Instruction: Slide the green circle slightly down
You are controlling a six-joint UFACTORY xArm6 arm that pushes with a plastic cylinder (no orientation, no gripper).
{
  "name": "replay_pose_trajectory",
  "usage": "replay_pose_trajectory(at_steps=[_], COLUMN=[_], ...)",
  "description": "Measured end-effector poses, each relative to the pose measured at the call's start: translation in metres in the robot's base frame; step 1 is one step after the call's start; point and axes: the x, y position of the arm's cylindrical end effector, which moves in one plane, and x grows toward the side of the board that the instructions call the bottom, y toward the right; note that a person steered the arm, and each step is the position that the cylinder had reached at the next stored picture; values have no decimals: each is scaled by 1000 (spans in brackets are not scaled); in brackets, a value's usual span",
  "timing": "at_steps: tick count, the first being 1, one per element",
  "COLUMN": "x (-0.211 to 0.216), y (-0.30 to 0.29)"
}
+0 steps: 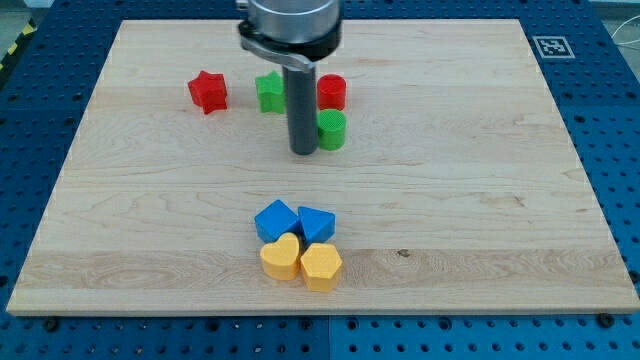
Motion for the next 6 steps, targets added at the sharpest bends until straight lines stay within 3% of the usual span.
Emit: replay_pose_trajectory(at_steps=[2,3,4,6], x=[41,40,33,-24], y=[40,83,101,101])
